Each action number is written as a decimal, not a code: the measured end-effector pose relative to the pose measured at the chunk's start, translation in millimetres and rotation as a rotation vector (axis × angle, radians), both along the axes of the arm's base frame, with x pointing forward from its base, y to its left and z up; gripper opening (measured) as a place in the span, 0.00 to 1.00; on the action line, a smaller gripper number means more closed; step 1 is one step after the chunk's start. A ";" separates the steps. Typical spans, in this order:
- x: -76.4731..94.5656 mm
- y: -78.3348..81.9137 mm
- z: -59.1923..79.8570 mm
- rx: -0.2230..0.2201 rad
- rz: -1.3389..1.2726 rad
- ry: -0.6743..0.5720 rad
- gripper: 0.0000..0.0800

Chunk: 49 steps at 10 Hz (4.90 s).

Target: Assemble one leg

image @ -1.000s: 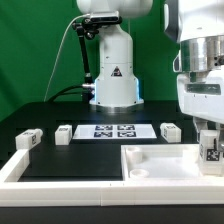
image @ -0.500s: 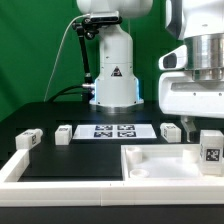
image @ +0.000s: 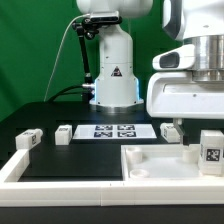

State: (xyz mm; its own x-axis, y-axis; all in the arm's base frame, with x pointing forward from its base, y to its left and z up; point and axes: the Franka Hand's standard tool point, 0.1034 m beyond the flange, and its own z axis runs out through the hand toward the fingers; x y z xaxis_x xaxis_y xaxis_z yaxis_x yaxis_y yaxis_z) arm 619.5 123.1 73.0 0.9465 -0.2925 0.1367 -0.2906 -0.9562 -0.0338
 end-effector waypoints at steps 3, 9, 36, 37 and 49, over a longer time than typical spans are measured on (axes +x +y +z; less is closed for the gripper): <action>0.5 -2.6 -0.1 -0.041 0.204 0.001 0.78; -0.1 -2.2 -0.5 -0.008 0.020 -0.004 0.36; 9.1 -0.8 0.7 -0.031 0.107 -0.080 0.81; 9.2 -1.4 0.6 -0.036 0.133 -0.080 0.80; 3.1 -14.4 -1.3 0.149 -0.639 -0.121 0.37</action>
Offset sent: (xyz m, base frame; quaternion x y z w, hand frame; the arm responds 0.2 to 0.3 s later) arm 0.0000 0.0000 0.0000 0.0000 0.0000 0.0000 1.0000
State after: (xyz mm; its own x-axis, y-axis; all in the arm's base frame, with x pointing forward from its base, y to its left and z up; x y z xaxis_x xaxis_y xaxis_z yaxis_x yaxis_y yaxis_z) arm 622.6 108.7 71.7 0.5612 -0.8147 0.1462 -0.7844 -0.5798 -0.2203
